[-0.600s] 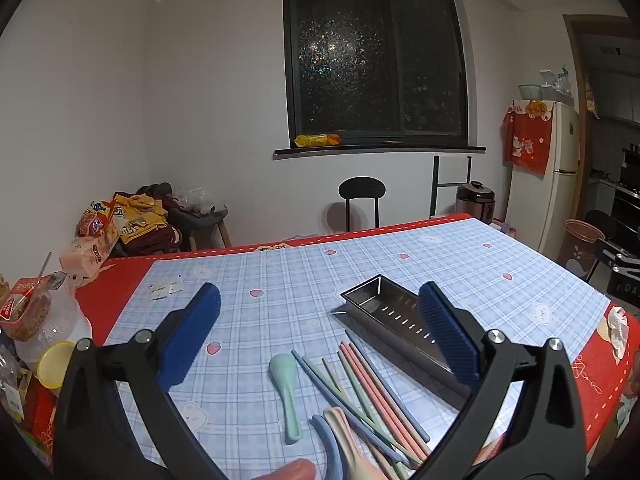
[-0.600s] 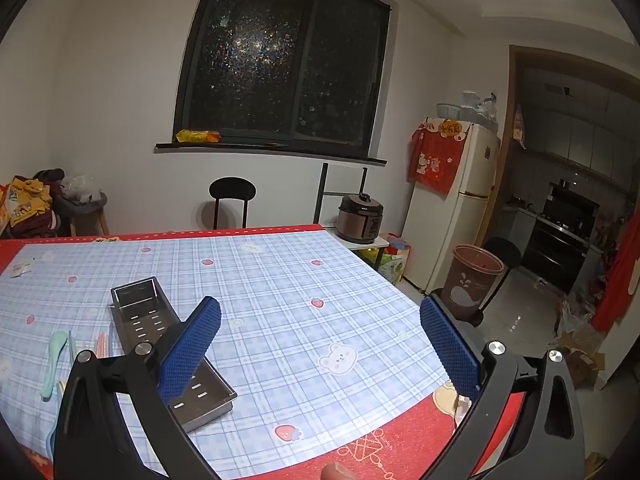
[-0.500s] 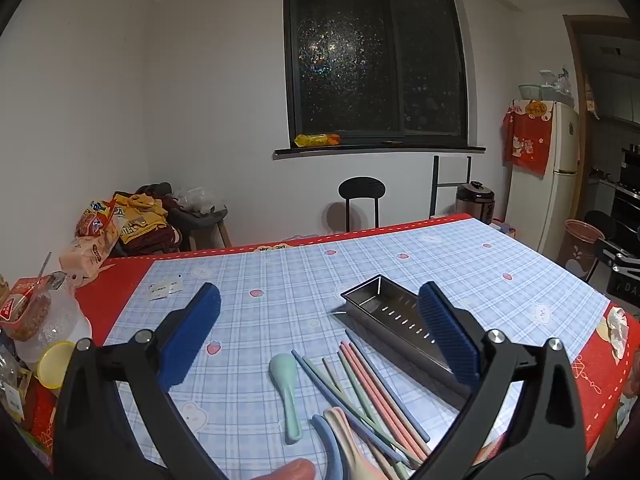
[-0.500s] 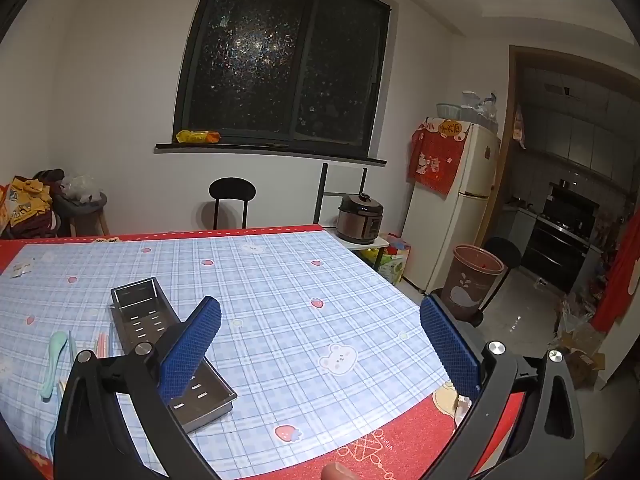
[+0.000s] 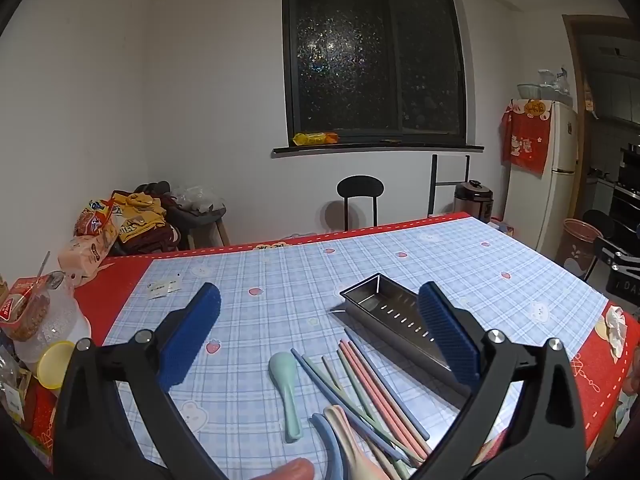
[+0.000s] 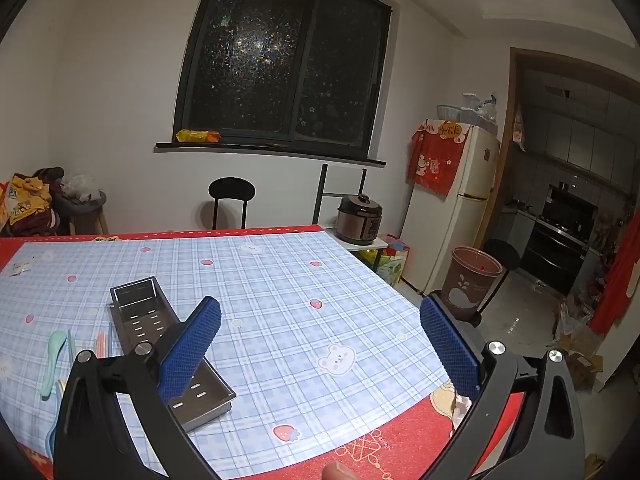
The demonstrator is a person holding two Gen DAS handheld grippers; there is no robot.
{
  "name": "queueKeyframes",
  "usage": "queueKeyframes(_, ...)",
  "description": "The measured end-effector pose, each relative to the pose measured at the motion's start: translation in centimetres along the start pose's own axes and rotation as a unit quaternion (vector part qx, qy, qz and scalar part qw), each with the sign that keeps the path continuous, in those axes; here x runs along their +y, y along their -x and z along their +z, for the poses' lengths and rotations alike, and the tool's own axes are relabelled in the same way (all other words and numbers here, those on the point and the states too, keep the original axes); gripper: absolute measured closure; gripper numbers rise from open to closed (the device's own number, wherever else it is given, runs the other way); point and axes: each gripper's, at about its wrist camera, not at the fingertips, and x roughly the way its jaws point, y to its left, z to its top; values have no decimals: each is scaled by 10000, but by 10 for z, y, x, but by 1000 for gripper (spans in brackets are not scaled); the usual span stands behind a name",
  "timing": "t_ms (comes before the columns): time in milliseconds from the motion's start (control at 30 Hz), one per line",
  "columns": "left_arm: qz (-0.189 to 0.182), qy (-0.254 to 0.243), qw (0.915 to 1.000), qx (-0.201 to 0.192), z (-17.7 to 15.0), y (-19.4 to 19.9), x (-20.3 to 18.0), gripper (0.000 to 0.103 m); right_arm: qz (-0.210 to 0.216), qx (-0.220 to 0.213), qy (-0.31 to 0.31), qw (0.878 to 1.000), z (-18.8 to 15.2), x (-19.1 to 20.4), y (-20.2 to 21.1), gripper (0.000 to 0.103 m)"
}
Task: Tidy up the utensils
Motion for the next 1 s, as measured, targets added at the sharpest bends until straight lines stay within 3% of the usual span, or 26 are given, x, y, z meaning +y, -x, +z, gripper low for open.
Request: queueKeyframes(1000, 5, 19, 10000, 34, 0, 1, 0, 5, 6, 34, 25, 10000, -2, -1, 0, 5)
